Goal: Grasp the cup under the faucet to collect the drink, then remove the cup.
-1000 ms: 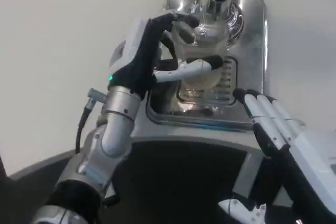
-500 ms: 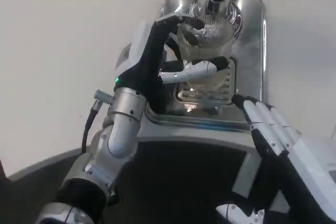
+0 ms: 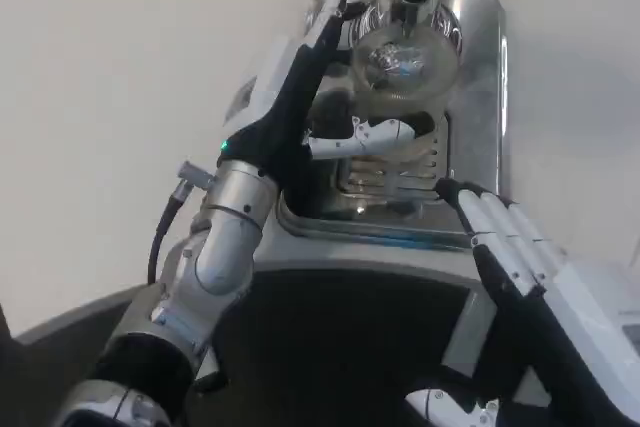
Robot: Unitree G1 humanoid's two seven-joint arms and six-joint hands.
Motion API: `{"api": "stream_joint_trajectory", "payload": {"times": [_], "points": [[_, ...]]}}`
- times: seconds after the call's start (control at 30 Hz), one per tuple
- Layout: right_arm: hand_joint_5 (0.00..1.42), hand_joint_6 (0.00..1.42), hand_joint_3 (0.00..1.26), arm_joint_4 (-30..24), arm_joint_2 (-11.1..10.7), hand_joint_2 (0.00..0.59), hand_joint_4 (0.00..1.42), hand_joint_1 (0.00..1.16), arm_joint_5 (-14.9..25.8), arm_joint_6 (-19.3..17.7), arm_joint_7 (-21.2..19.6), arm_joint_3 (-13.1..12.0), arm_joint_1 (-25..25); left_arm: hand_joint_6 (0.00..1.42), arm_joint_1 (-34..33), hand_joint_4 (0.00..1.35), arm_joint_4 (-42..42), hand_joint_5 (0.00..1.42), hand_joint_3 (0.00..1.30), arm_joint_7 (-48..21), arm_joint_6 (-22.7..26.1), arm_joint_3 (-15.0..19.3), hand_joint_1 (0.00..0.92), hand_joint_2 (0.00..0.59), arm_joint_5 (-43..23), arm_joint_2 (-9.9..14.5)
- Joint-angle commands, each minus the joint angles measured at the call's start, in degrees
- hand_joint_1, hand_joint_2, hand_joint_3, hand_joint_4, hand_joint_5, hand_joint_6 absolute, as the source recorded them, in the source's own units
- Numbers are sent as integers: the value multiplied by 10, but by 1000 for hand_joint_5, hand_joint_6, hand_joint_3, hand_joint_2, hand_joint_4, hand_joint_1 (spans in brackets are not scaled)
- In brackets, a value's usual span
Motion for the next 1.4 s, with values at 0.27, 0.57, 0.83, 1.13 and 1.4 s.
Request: {"api": "stream_joint_trajectory", "payload": {"times": [0.27,0.57,0.83,1.13,1.4], "points": [[15,177,2,4,-8,293,0,469,7,-6,-11,4,10,291,90,0,-153,284,0,-44,25,40,428,44,-65,24],[14,177,6,8,-9,304,0,489,12,-4,-14,7,2,93,180,0,-351,94,0,-96,109,86,26,53,-129,23],[12,177,16,9,-18,301,0,497,26,-7,-20,-2,10,0,221,0,-497,0,0,-164,197,129,0,180,-259,8],[3,164,25,16,-34,311,0,532,52,-15,-26,-18,18,0,222,0,-643,0,0,-227,316,142,0,242,-353,13],[3,159,31,18,-33,317,0,568,52,-18,-34,-7,29,0,212,0,-730,0,0,-212,442,141,0,251,-422,-16]]}}
